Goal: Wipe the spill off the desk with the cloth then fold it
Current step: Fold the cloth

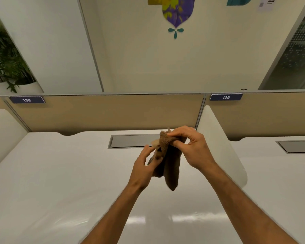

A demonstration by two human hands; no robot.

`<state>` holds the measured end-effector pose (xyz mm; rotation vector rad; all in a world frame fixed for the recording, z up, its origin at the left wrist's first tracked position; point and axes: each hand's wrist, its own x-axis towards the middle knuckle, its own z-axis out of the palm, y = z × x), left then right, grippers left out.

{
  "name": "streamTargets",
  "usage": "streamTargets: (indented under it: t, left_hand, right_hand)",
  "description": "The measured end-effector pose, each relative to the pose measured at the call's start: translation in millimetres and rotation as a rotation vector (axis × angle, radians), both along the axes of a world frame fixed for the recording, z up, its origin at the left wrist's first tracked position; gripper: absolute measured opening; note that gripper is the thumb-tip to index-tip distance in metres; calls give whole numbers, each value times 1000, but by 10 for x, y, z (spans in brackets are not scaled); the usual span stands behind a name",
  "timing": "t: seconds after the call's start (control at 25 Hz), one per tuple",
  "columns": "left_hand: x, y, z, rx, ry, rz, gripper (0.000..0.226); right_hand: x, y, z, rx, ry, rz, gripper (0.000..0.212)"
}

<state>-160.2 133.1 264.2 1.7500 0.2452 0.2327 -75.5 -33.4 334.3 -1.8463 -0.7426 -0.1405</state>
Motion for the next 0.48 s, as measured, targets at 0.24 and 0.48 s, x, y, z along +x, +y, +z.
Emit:
streamTargets:
  t: [0.24, 0.48]
  left_hand:
    - [99, -188, 238, 81, -107, 29, 31]
    - [144, -129, 452, 63, -153, 16, 33]
  right_hand:
    - [55, -29, 31, -242, -233, -117, 21]
    - [215, -173, -48, -211, 6, 101, 34]
